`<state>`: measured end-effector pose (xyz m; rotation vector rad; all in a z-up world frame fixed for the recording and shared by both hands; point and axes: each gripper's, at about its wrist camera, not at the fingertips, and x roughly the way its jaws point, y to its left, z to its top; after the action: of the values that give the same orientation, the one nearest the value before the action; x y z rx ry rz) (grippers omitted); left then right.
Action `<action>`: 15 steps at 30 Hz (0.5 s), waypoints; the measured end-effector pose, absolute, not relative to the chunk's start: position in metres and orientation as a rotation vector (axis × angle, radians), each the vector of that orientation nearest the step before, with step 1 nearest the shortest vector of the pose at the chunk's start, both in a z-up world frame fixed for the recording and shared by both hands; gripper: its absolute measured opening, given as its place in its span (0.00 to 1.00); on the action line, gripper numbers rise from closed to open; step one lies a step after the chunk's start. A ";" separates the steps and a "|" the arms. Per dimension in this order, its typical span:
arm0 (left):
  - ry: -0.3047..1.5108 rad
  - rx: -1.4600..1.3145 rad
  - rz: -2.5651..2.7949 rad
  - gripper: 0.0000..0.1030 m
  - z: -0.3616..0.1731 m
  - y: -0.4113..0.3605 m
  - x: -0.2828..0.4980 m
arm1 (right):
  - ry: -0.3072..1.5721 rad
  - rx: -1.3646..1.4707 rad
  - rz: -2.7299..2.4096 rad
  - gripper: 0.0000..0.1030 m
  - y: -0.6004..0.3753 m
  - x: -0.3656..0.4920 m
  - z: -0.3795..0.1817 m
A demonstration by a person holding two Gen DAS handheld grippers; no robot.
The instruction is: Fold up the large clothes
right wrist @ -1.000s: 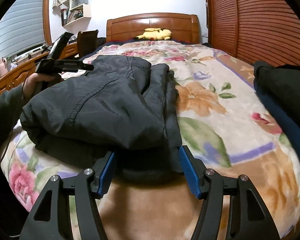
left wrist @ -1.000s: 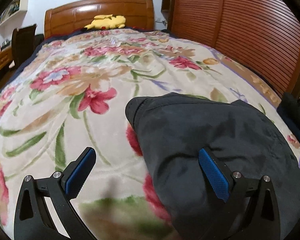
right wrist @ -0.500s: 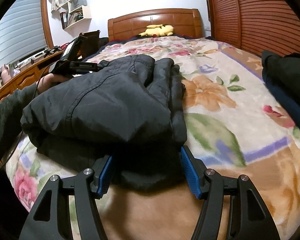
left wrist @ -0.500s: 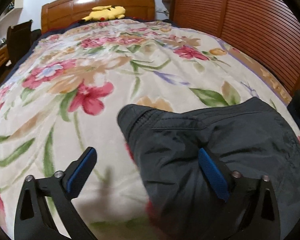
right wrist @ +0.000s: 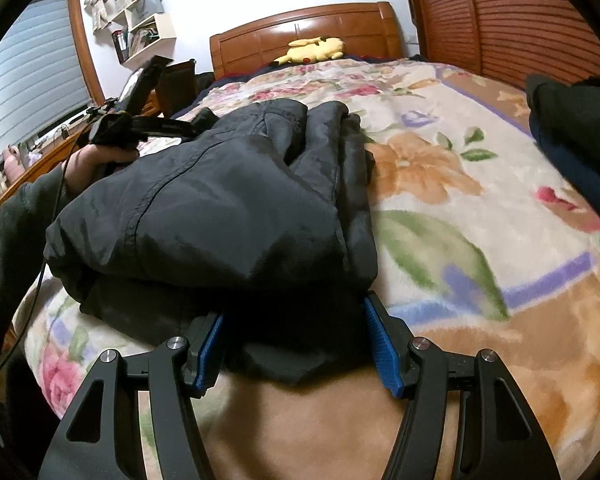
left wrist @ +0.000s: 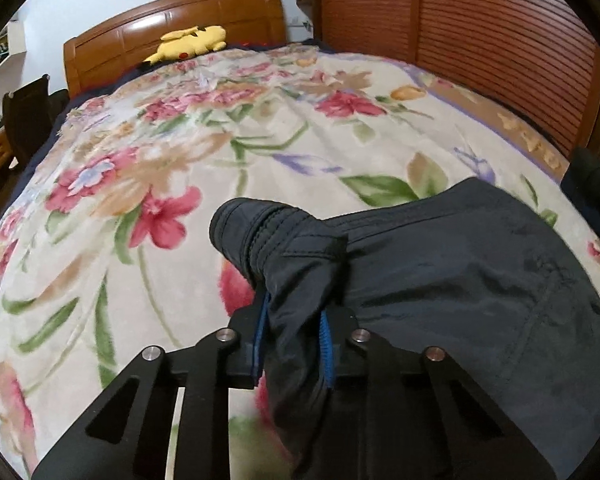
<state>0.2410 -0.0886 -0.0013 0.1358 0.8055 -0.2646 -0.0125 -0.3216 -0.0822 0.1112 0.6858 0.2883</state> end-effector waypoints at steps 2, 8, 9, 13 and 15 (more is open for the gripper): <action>0.790 0.134 -0.261 0.20 0.005 -0.085 0.235 | 0.690 0.108 0.284 0.62 -0.322 -0.013 -0.081; 0.750 0.134 -0.271 0.19 0.027 -0.079 0.213 | 0.724 0.127 0.280 0.63 -0.325 -0.008 -0.082; 0.745 0.136 -0.273 0.18 0.029 -0.080 0.210 | 0.728 0.125 0.279 0.63 -0.324 -0.008 -0.082; 0.721 0.147 -0.279 0.18 0.042 -0.084 0.198 | 0.743 0.138 0.309 0.51 -0.322 -0.006 -0.082; 0.711 0.149 -0.280 0.18 0.047 -0.086 0.194 | 0.729 0.161 0.339 0.32 -0.322 -0.008 -0.080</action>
<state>0.1936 -0.0857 0.0473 0.1490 0.7107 -0.2804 -0.0077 -0.3218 -0.0802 0.1613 0.7287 0.3392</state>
